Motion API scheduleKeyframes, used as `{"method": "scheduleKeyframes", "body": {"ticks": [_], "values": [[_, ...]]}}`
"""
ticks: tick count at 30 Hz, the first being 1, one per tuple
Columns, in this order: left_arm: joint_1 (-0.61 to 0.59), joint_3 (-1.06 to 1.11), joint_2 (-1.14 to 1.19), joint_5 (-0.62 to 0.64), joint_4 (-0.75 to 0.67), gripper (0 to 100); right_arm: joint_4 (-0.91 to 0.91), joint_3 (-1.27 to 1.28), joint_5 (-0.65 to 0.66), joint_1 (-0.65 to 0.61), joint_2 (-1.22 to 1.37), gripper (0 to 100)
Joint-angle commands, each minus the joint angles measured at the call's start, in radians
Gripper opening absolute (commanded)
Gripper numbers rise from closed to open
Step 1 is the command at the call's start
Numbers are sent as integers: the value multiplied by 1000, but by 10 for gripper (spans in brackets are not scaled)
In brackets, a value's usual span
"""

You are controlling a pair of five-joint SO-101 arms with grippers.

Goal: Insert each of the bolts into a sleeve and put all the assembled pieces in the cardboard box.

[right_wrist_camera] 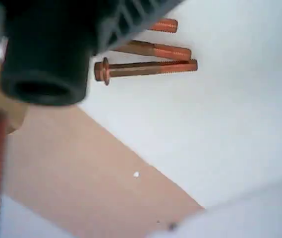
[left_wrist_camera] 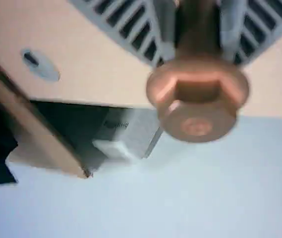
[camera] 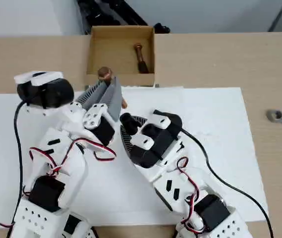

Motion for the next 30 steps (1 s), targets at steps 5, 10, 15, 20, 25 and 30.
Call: {"method": "scheduleKeyframes", "body": {"ticks": [5,10,15,20,25,30], "values": [[9,-143,-2,-15,86,7,5,-63,6,10,-13,1],[38,-202,0,-17,181,8,5,-63,6,12,-13,1],[46,-205,0,-55,221,7,5,-61,6,13,-13,1],[48,-200,2,-55,227,7,5,-61,6,13,-13,1],[75,-199,3,-54,230,7,5,-61,6,13,-13,1],[144,-153,3,-54,224,6,5,-61,6,13,-13,1]]}}
